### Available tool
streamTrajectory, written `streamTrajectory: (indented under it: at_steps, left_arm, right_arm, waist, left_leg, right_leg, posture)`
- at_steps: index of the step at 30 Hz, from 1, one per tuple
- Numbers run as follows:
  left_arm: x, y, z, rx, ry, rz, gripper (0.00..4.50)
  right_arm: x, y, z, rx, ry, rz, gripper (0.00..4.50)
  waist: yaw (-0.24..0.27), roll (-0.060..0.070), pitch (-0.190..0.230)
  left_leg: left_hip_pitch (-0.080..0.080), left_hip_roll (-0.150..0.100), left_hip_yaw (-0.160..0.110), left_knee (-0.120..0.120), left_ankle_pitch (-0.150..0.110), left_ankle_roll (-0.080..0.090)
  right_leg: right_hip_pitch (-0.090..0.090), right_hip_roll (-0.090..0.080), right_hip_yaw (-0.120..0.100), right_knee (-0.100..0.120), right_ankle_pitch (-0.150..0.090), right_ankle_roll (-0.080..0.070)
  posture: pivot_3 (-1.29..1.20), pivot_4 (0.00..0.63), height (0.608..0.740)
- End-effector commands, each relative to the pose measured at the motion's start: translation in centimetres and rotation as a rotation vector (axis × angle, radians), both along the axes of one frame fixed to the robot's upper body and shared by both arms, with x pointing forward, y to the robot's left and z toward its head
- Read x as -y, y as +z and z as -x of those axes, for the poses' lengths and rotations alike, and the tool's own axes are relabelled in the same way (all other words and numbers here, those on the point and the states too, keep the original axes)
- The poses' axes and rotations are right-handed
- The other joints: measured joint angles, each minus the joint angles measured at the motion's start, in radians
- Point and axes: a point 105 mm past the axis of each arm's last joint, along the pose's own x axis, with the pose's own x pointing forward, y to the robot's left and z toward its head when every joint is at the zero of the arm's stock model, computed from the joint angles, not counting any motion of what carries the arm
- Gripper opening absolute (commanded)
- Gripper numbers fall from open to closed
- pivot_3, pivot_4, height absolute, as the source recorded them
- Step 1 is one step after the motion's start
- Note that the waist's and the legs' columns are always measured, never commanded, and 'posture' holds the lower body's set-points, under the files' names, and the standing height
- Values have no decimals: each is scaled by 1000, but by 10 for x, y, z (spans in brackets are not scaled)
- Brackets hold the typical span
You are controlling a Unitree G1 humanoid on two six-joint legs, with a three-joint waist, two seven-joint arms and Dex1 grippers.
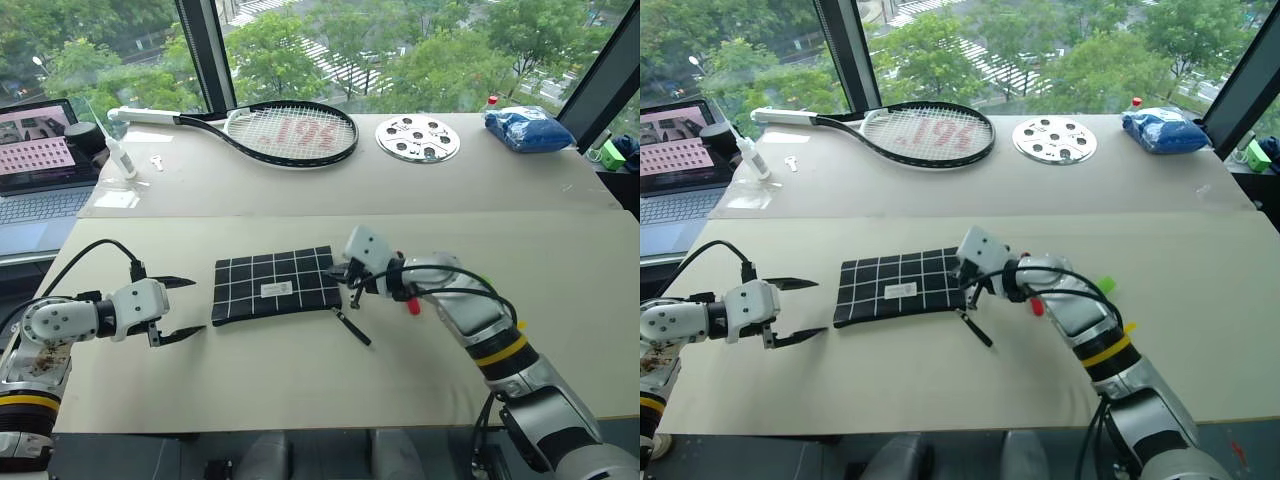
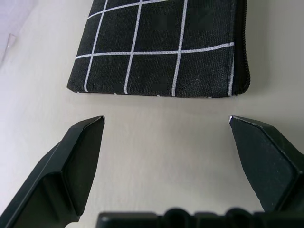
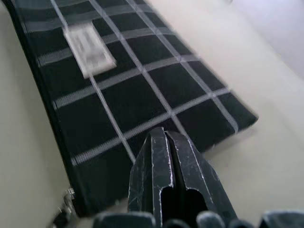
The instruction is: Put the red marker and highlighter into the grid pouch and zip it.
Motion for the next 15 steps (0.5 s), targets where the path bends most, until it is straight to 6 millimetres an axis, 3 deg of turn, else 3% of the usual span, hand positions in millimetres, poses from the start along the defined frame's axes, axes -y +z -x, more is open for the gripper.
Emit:
streamTrajectory:
  at_steps: [1, 15]
  left_arm:
    - [6, -10, 0, 6, -26, -12, 4500]
    - [36, -12, -14, 83, -112, 24, 4500]
  right_arm:
    - [1, -8, -2, 38, 6, 47, 51]
    - [-3, -9, -4, 74, -8, 31, 51]
  waist:
    - [-1, 0, 0]
    - [-3, 0, 0]
  left_leg:
    - [0, 0, 0, 0, 0, 0]
    - [1, 0, 0, 0, 1, -1]
  right_leg:
    - [0, 0, 0, 0, 0, 0]
    - [2, 0, 0, 1, 0, 0]
  posture:
    - [0, 150, 740]
    - [0, 150, 740]
